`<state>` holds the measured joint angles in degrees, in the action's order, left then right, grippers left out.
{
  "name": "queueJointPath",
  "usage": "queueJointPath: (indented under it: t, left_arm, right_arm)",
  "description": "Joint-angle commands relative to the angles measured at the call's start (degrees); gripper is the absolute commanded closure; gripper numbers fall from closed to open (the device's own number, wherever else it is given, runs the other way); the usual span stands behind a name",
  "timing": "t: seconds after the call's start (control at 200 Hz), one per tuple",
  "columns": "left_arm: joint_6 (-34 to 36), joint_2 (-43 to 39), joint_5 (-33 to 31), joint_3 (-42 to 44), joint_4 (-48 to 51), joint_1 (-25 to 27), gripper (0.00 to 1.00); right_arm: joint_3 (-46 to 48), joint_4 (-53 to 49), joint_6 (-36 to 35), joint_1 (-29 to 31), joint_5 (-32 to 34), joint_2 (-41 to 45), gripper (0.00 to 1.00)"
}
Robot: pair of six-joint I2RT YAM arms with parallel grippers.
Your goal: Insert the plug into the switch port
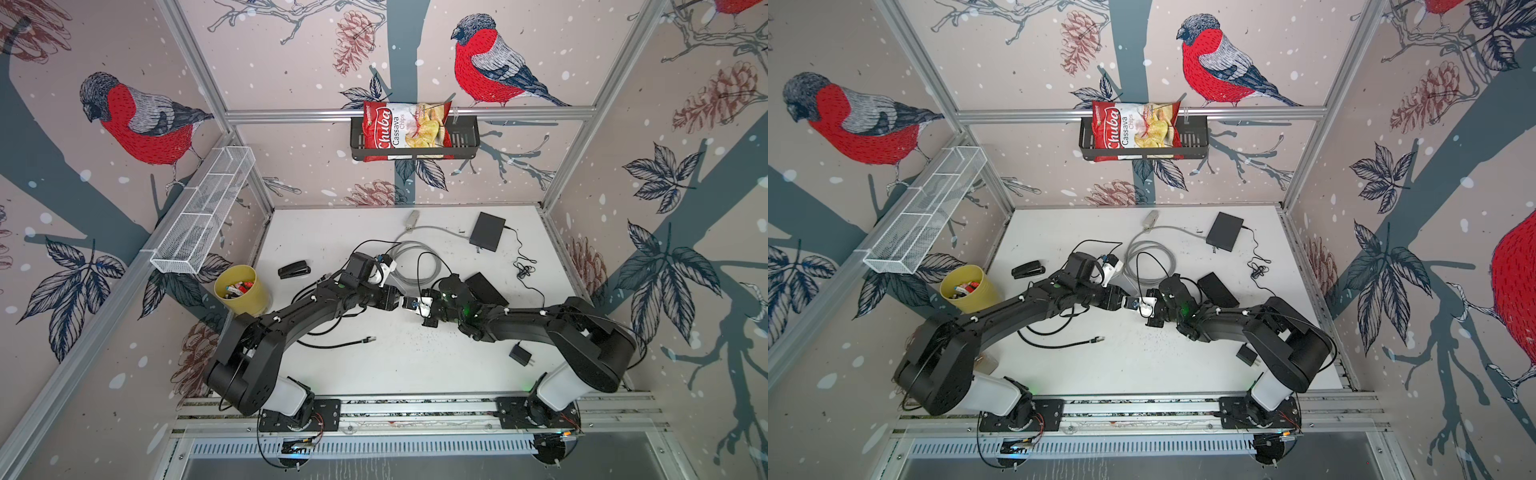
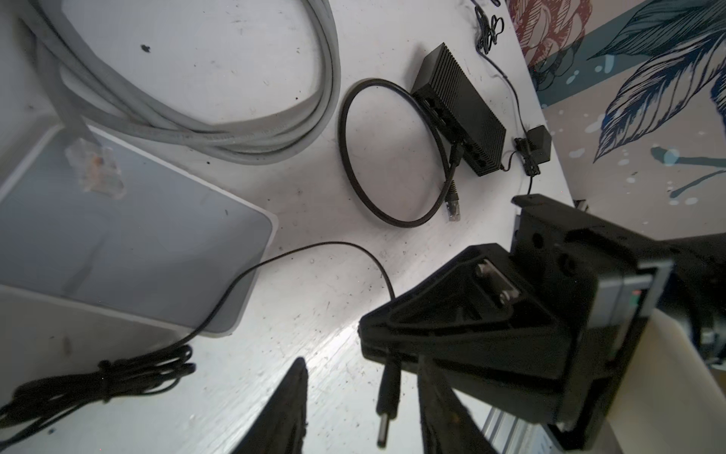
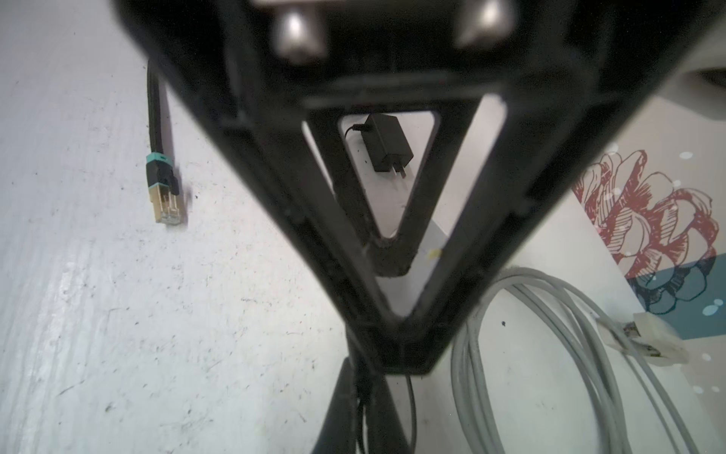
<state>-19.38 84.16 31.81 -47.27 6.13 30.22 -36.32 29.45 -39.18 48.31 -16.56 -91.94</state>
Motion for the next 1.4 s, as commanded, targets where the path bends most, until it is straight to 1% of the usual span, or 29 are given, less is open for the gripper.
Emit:
queueJointPath:
  t: [0.0,0.03,0.075,0.175,0.265,0.335,0.41,0.455,0.6,0.735,0.781,0.871,0.991,1.081,1.126,1.221,1.296,1.396]
  left_arm:
    - [-3.60,0.35,2.28,0.53,-6.14,-0.16,0.55]
    - [-4.09,0.47,2.36,0.66,-6.76,-0.15,0.56]
    - [-4.98,0.60,2.89,1.10,-8.04,-0.16,0.60]
    - [-5.02,1.05,3.75,1.21,-8.15,-0.16,0.67]
    - [-4.12,1.08,2.74,0.99,-6.28,-0.16,0.67]
    - [-3.75,0.64,1.51,1.08,-5.26,-0.19,0.61]
    - [-4.12,-0.17,1.28,1.72,-5.54,-0.18,0.59]
    - [-4.34,-0.39,1.37,2.01,-5.72,-0.18,0.60]
    - [-4.07,-0.50,1.31,2.39,-5.71,-0.18,0.66]
    - [-3.83,0.23,1.15,2.40,-5.56,-0.17,0.68]
    - [-3.97,0.20,0.92,2.52,-5.92,-0.20,0.70]
    - [-3.83,0.29,0.98,2.46,-6.22,-0.16,0.78]
    - [-3.70,0.98,0.88,2.45,-6.29,-0.18,0.81]
    - [-3.87,1.42,0.98,2.44,-6.79,-0.20,0.87]
    - [-4.05,1.43,1.14,2.53,-7.24,-0.19,0.89]
    - [-4.01,1.20,1.82,2.58,-7.55,-0.20,0.89]
    - [-3.27,0.84,1.66,2.53,-6.74,-0.21,0.89]
    - [-2.44,0.56,2.19,2.85,-6.02,-0.31,0.89]
  right_arm:
    - [-0.73,0.08,4.16,0.00,-0.21,-0.46,0.98]
    - [-0.77,0.16,4.41,0.02,-0.32,-0.59,0.98]
    - [-0.77,0.46,4.82,0.00,-0.40,-0.81,0.98]
    - [-1.27,0.36,5.61,-0.13,-0.28,-1.45,0.98]
    - [-1.93,-0.15,6.29,-0.39,0.20,-2.15,0.98]
    - [-2.58,-0.94,6.95,-0.72,0.13,-2.54,0.98]
    - [-2.86,-1.12,7.57,-1.03,-0.22,-2.85,0.98]
    - [-2.91,-1.08,7.84,-1.07,-0.37,-2.92,0.98]
    - [-3.05,-1.17,8.33,-1.12,-0.09,-3.32,0.98]
    - [-3.03,-1.06,8.65,-1.12,-0.14,-3.32,0.98]
    - [-3.22,-1.23,8.76,-1.05,-0.10,-3.40,0.98]
    - [-3.23,-1.07,9.15,-1.03,-0.05,-3.49,0.98]
    - [-3.32,-1.10,9.11,-0.77,-0.06,-3.33,0.98]
    - [-3.32,-1.10,8.98,-0.43,0.36,-3.27,0.98]
    - [-3.20,-1.13,9.01,-0.25,0.71,-3.21,0.96]
    - [-3.02,-1.26,9.03,0.02,1.25,-2.77,0.87]
    - [-1.85,-0.82,8.54,-0.06,1.72,-1.70,0.82]
    - [0.36,0.45,7.40,-0.41,1.54,0.48,0.79]
